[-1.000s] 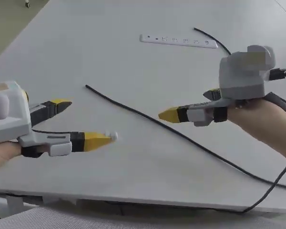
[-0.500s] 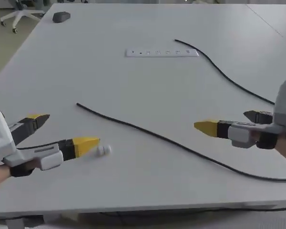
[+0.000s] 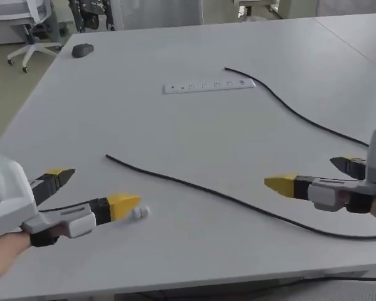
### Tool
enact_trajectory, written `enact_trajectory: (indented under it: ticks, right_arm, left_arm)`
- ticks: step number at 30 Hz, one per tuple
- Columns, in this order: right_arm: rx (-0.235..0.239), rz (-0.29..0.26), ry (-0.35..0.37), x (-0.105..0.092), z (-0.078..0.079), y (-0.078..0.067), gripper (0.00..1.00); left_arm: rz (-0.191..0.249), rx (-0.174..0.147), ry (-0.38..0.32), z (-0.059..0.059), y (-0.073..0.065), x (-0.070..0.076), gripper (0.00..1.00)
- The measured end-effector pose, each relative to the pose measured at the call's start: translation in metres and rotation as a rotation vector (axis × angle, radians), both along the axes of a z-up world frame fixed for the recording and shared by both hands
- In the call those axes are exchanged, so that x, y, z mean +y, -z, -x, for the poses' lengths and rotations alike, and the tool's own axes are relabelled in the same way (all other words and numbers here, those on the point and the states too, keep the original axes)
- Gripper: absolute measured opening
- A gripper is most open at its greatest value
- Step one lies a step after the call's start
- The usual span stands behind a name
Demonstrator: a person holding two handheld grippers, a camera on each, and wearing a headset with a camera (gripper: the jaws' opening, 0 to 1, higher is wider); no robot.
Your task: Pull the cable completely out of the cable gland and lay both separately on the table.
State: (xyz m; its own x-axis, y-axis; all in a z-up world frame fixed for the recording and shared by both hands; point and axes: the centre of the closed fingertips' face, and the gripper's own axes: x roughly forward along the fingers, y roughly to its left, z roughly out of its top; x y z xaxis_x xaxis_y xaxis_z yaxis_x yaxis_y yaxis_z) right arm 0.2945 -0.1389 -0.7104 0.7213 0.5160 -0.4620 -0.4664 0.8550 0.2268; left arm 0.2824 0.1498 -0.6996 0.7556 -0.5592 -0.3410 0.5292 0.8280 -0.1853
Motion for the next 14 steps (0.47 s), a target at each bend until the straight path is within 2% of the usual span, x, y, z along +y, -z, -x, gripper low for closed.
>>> enact_trajectory:
  ticks: [2,8,14]
  right_arm:
    - [0.008,0.004,-0.012,0.0017,-0.0008,0.0006,0.99]
    - [0.02,0.033,-0.046,0.0026,-0.0018,0.0022,1.0]
    - [0.021,0.076,-0.07,-0.0007,-0.0009,0.0055,1.0]
  left_arm:
    - [-0.017,0.011,0.006,-0.0007,0.0029,-0.0005,0.99]
    - [-0.027,0.037,0.015,-0.0001,0.0067,-0.0024,0.99]
    - [-0.048,0.044,0.007,0.0004,0.0079,-0.0006,0.99]
